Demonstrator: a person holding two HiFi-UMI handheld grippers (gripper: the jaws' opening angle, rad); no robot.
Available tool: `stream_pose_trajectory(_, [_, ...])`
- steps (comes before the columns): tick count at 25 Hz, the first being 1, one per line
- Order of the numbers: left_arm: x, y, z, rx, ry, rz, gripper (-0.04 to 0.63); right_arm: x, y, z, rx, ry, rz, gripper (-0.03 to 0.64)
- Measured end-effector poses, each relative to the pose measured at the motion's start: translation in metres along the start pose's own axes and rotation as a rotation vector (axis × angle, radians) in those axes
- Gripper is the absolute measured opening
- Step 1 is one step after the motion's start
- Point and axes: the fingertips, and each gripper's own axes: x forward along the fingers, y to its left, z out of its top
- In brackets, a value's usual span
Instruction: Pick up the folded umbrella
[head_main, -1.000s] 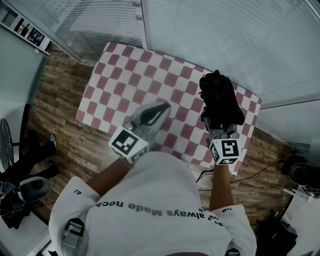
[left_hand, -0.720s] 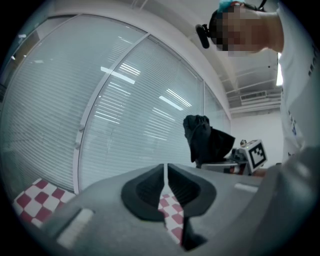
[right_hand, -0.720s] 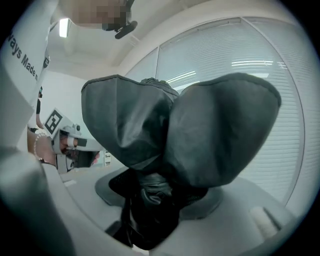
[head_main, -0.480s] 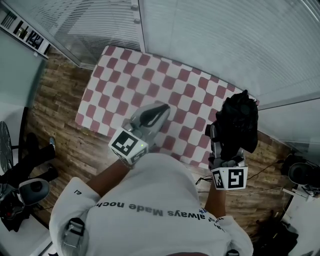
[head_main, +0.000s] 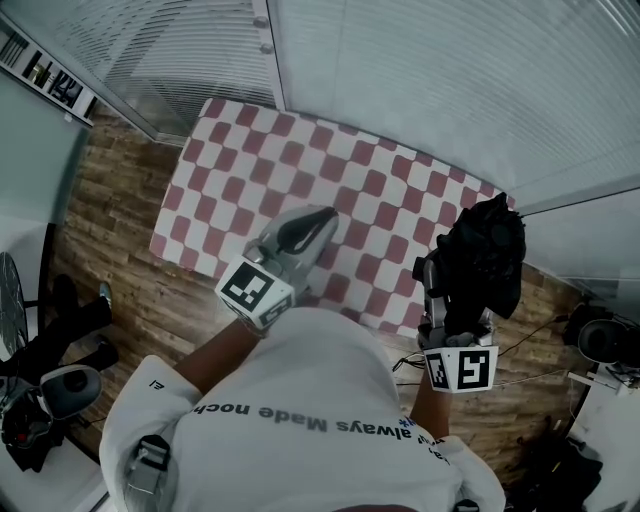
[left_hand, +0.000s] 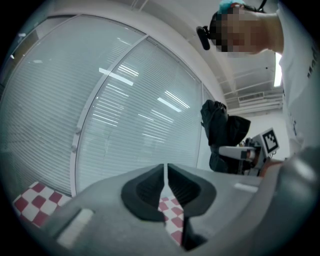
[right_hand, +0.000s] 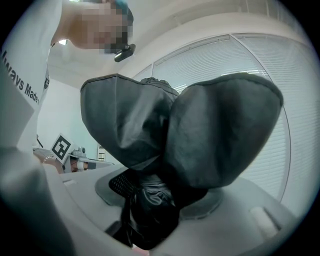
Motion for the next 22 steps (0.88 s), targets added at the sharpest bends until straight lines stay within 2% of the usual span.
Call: stream_pose_trajectory(22, [0.008, -0.013, -0.001, 0.006, -0.004, 0.004, 0.025, -0.009, -0.008, 0.0, -0.011, -0.003, 0.008, 0.245])
